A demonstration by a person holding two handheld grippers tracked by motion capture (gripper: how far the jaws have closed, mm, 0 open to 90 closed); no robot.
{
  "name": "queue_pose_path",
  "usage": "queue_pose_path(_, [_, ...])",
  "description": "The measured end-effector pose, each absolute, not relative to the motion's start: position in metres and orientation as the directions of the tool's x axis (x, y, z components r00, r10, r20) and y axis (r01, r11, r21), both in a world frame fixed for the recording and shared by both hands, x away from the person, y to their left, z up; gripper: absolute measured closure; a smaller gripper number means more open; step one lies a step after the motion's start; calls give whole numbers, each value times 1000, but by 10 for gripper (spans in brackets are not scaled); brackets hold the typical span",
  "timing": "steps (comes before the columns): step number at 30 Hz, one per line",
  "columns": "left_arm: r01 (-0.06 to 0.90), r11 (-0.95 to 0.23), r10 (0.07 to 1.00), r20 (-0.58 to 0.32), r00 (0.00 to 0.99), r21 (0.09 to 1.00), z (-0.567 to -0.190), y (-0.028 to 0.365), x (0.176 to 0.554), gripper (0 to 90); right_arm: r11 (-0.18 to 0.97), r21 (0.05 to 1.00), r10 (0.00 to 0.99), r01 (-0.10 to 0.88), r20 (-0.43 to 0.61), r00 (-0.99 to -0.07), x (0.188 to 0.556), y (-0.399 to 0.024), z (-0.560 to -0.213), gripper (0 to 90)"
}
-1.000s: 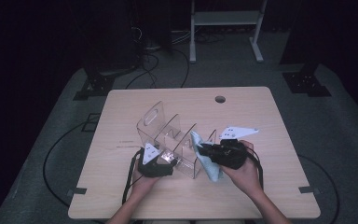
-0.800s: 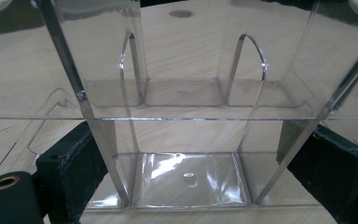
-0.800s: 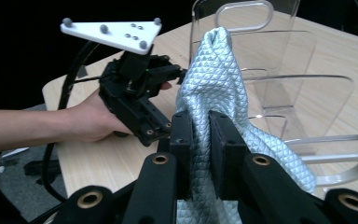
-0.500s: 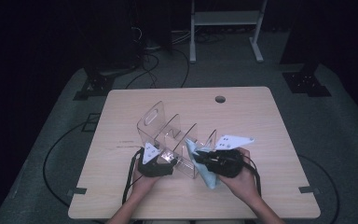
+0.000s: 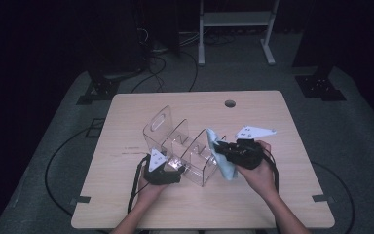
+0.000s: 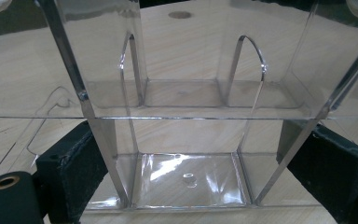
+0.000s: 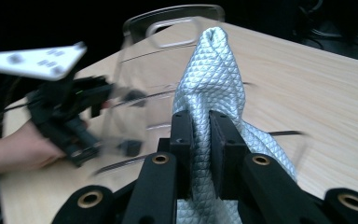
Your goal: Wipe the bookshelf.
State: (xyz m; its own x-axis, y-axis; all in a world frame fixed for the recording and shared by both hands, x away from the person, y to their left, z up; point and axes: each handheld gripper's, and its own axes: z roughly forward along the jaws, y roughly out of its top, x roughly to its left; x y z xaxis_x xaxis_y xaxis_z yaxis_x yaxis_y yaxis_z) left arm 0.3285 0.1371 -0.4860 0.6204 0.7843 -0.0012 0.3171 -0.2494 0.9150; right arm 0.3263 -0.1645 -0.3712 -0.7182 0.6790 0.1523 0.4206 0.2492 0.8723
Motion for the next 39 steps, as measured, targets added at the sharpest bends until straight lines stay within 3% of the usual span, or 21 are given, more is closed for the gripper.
queue_pose_path(10, [314, -250, 785, 2, 619, 916, -486, 137, 328, 79, 155, 858, 740, 490, 228, -633, 362, -190, -379, 800])
queue_pose_path(29, [314, -248, 786, 0, 619, 917, -486, 136, 328, 79, 114, 826, 744, 551, 297, -599, 364, -204, -409, 803])
queue_pose_path(39, [312, -246, 785, 0, 619, 917, -486, 136, 328, 79, 150, 769, 759, 622, 314, -570, 366, -201, -453, 803])
